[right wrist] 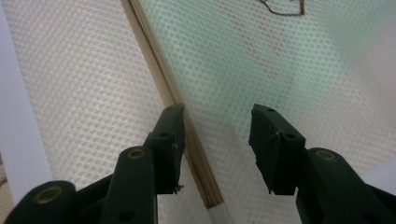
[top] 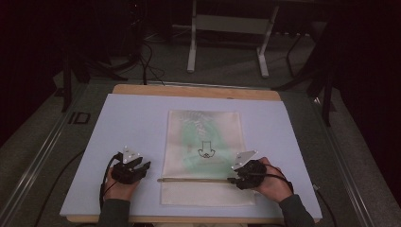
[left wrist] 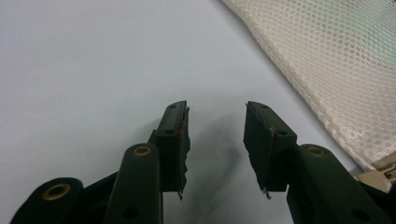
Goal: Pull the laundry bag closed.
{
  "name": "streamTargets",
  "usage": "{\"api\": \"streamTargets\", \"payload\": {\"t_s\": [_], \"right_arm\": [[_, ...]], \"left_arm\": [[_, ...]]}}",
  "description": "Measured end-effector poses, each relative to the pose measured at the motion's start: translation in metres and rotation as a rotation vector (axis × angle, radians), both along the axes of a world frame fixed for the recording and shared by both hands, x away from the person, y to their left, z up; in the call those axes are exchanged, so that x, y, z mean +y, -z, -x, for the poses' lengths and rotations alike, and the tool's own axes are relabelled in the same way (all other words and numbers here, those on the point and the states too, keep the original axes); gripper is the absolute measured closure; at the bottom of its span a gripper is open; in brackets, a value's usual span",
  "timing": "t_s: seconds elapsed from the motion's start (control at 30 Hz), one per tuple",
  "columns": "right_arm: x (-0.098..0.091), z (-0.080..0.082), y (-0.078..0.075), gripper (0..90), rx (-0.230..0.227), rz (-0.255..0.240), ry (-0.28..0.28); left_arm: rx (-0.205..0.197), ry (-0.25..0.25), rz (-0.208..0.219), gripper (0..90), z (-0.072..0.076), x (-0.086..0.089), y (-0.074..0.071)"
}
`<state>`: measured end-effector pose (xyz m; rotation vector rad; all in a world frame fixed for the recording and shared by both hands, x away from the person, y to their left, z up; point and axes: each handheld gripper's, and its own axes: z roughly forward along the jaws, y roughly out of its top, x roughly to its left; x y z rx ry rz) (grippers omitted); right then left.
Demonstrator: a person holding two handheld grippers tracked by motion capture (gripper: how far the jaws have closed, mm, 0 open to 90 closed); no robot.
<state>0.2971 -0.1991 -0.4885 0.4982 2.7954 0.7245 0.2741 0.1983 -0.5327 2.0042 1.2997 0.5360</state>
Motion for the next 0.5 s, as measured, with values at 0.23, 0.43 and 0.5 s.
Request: {"api": "streamTargets", "payload": {"t_s": [0.23, 0.43, 0.5], "right_arm": [[0.009, 0.000, 0.000, 55.2, 0.004, 0.003, -0.024], [0.019, -0.001, -0.001, 55.2, 0.004, 0.013, -0.056], [0.020, -0.001, -0.002, 55.2, 0.005, 0.012, -0.058]], "left_arm": [[0.002, -0.002, 0.001, 59.1, 0.000, 0.000, 0.000], [0.006, -0.004, 0.002, 59.0, 0.000, 0.000, 0.000], [0.007, -0.006, 0.002, 59.0, 0.000, 0.000, 0.000]]}}
